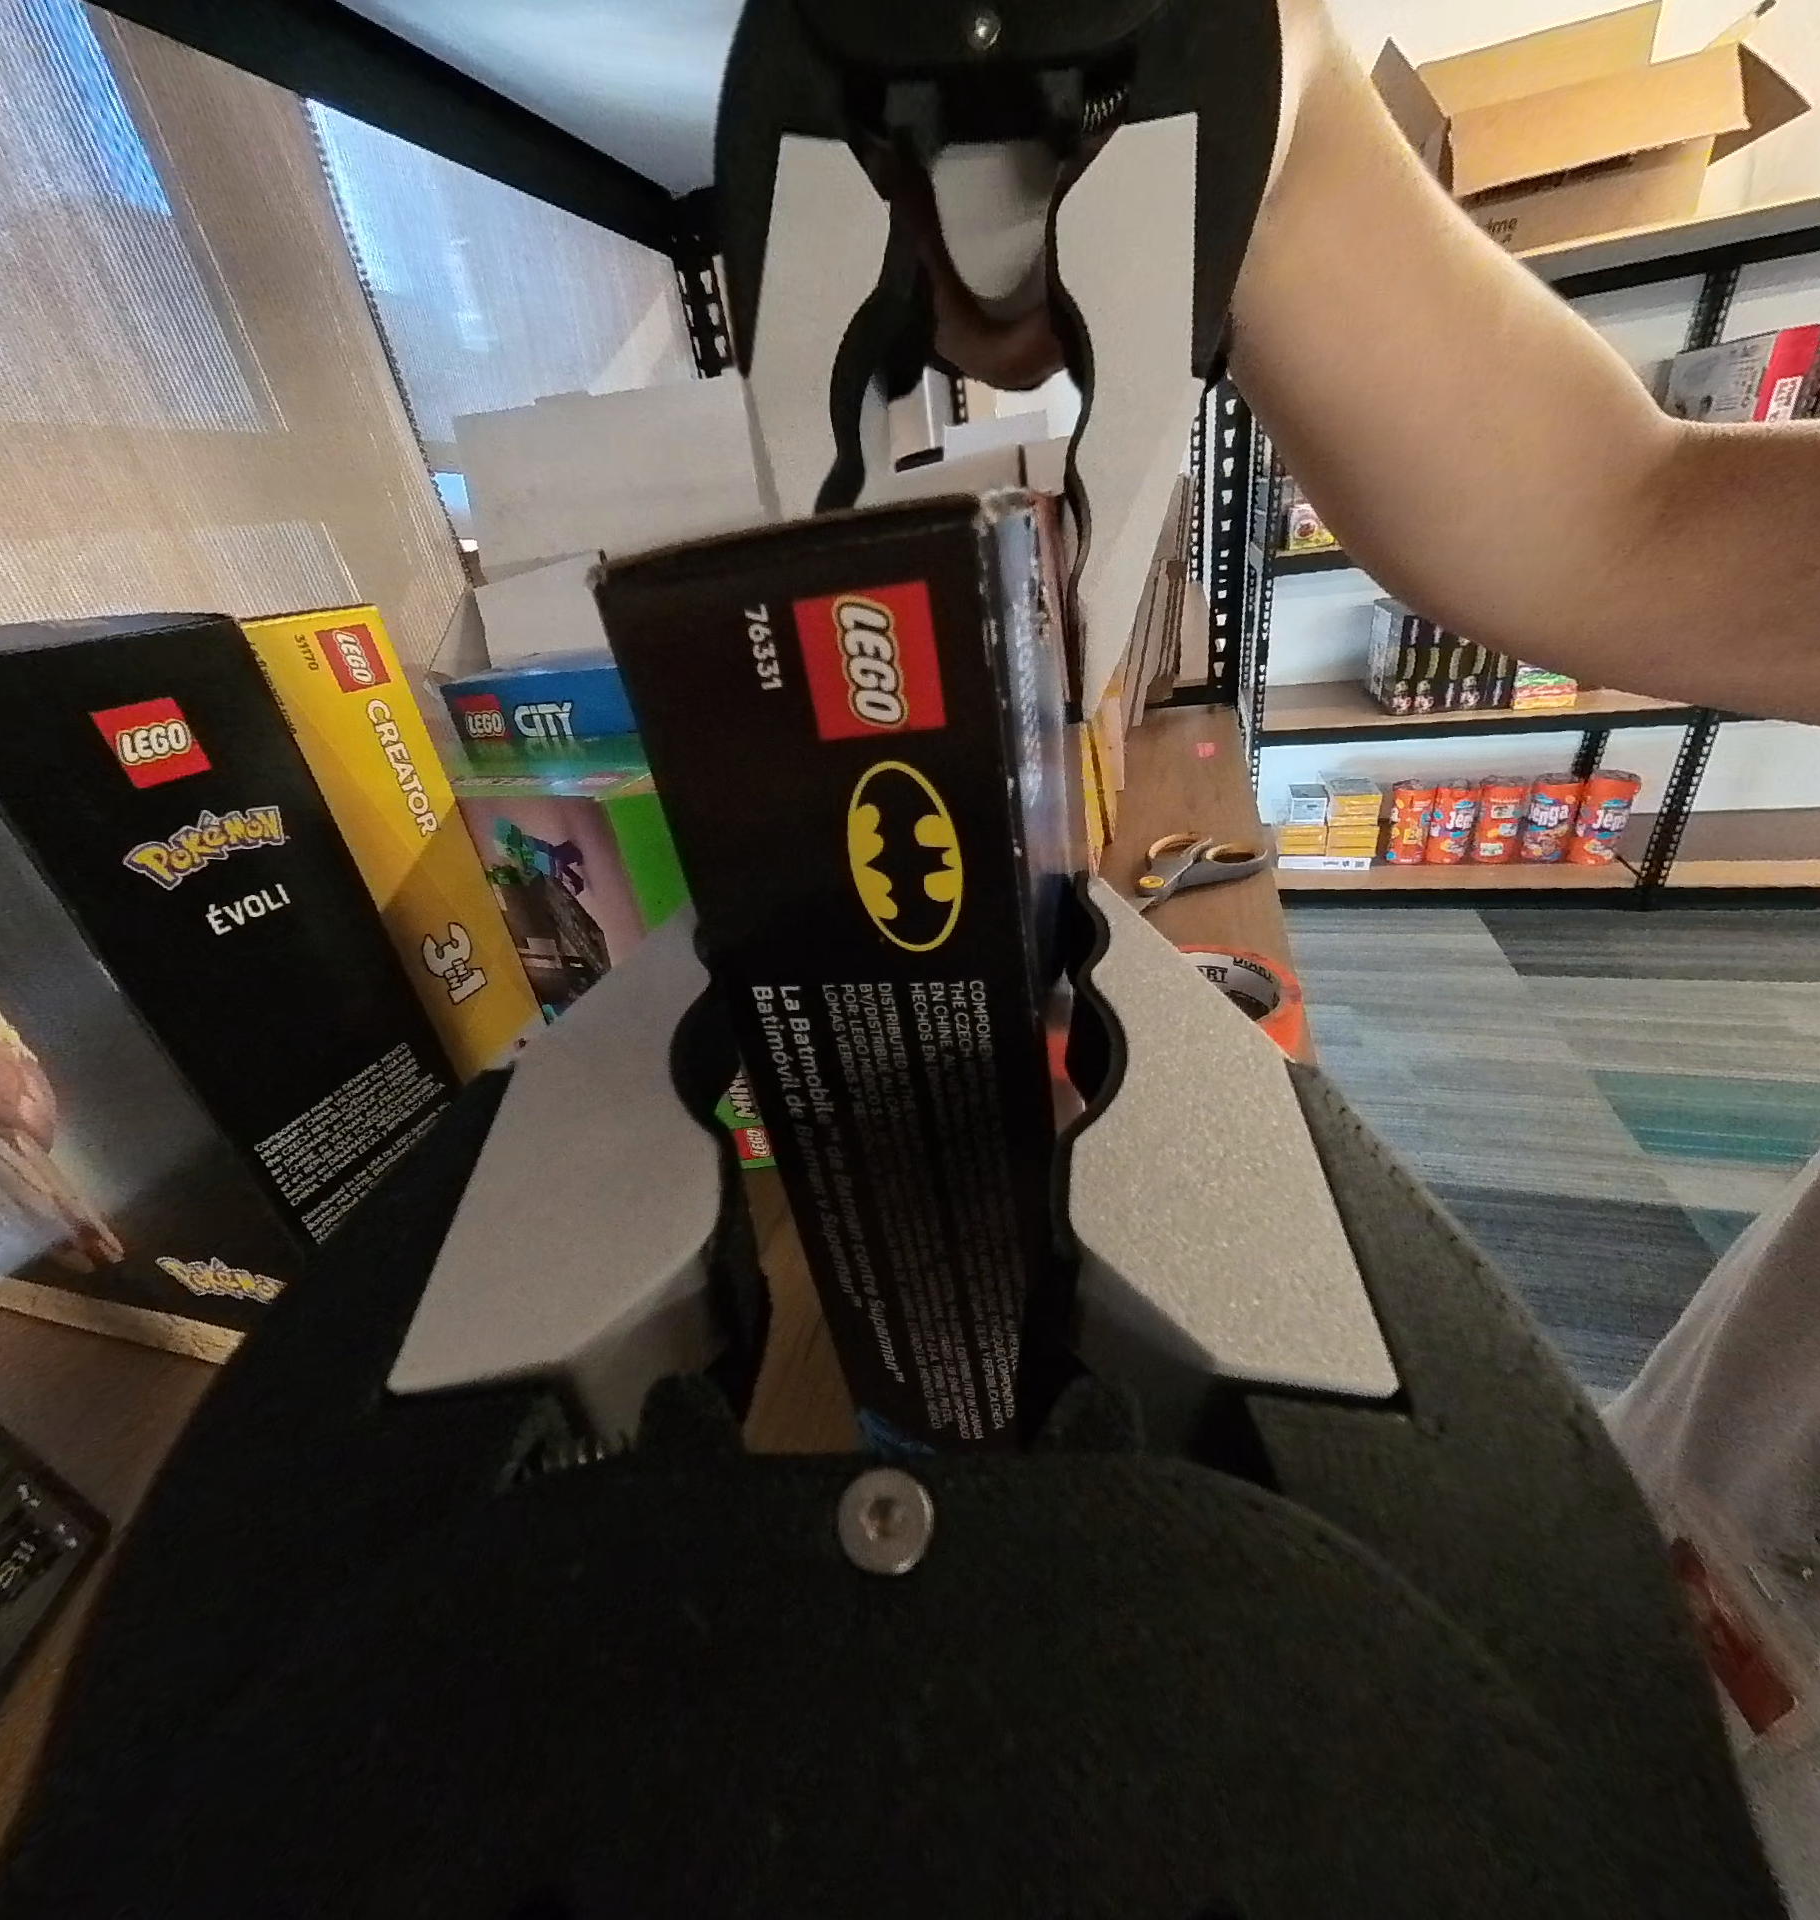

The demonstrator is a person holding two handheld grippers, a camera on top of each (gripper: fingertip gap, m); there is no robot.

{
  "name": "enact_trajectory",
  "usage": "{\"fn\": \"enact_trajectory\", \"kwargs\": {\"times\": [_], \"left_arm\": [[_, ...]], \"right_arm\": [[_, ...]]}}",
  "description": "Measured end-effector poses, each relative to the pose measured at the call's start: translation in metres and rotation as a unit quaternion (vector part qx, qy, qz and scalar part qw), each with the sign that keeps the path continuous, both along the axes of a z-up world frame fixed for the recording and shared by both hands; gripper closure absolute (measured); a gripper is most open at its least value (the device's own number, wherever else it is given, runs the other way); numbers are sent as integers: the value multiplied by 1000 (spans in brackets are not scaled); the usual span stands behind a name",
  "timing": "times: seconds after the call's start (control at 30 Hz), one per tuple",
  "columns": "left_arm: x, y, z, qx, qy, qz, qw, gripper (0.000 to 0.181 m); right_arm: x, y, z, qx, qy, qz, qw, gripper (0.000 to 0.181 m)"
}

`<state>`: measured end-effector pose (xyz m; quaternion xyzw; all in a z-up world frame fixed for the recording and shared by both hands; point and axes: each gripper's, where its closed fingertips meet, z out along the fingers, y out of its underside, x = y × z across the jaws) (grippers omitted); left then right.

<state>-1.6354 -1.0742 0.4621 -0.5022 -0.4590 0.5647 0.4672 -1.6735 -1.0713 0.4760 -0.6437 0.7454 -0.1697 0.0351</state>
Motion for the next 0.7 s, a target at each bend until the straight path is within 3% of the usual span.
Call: {"fn": "enact_trajectory", "kwargs": {"times": [0.03, 0.1, 0.2, 0.23, 0.3, 0.4, 0.43, 0.47, 0.57, 0.67, 0.7], "left_arm": [[0, 0, 0, 1, -1, 0, 1000, 120], [0, 0, 0, 0, -1, 0, 1000, 121], [1, 0, 0, -3, -1, 0, 1000, 121], [1, 0, 0, -2, -1, 0, 1000, 121], [1, 0, 0, -2, -1, 0, 1000, 121], [1, 1, 0, -4, -1, -2, 1000, 121], [1, 1, 0, -4, -2, -2, 1000, 121], [1, 1, 0, -4, -2, -2, 1000, 121], [1, 5, 0, -10, -4, -5, 1000, 121], [1, 5, -1, -6, -5, -1, 1000, 121], [1, 5, -1, -5, -5, 0, 1000, 122]], "right_arm": [[4, -5, 2, -14, -8, -3, 1000, 109], [6, -1, 1, -2, 2, -5, 1000, 125], [8, -2, 1, -5, 13, -4, 1000, 124], [12, -6, 4, -17, 1, -5, 1000, 113], [15, -3, 6, 1, -1, -14, 1000, 125], [16, -2, 7, 4, 5, 3, 1000, 125], [16, -4, 11, -4, -5, 4, 1000, 108], [13, -1, 14, 5, -9, 9, 1000, 125], [9, 7, 21, 40, -58, 17, 997, 131], [16, 7, 46, 40, -182, 14, 982, 106], [18, 11, 58, 58, -234, 12, 971, 122]]}}
